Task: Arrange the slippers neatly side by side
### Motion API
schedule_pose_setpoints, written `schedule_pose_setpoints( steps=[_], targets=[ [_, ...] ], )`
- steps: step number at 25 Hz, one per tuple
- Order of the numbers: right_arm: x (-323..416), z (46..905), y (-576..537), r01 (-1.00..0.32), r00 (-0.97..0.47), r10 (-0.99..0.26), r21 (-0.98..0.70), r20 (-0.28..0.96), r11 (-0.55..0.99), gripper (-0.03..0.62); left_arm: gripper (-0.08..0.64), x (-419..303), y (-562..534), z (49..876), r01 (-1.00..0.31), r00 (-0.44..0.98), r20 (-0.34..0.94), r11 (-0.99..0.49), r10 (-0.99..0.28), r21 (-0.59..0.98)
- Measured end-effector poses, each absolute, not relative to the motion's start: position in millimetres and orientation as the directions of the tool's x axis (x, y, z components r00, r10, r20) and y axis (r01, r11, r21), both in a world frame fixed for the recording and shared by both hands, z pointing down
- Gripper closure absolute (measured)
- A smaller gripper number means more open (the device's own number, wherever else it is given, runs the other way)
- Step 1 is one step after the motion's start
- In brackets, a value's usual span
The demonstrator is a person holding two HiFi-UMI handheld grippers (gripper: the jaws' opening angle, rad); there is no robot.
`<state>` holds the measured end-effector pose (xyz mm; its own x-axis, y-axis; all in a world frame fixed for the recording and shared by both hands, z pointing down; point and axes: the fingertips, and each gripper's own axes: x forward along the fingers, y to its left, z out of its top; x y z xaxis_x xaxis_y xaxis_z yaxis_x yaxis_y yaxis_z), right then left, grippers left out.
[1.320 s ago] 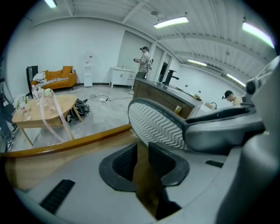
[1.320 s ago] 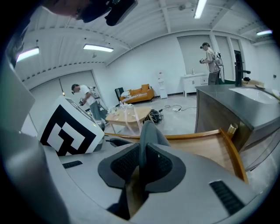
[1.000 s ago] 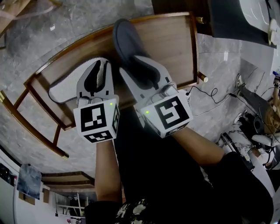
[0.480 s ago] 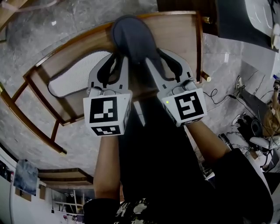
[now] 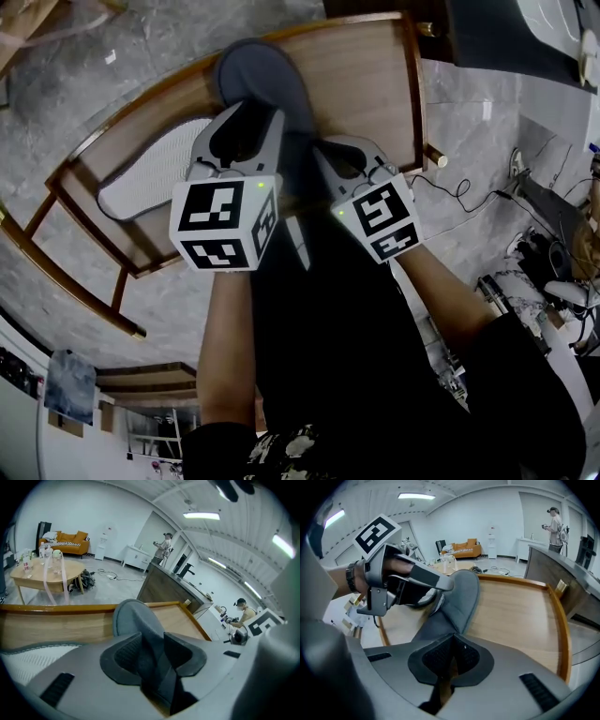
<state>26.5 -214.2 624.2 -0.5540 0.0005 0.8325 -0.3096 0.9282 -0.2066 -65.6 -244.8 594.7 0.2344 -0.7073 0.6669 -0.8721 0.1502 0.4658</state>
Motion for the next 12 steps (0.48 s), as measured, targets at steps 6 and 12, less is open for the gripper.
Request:
schedule_pose_setpoints(
  steps=[6,12],
  targets=[
    [16.4,625.5,-185.9,-0.300,-0.572,0.049,-0.265,0.819,0.917,0.592,0.419,-68.5,-234.1,597.2,-0.881,0.223,0.687,0.158,-0.692,0.445],
    [16.2,623.0,-187.9,-0.302,-0.585,0.032,-0.255,0.810,0.919,0.592,0.419,-67.8,-227.9,596.8,-0.875,0.223,0.682,0.164,-0.697,0.455]
  ],
)
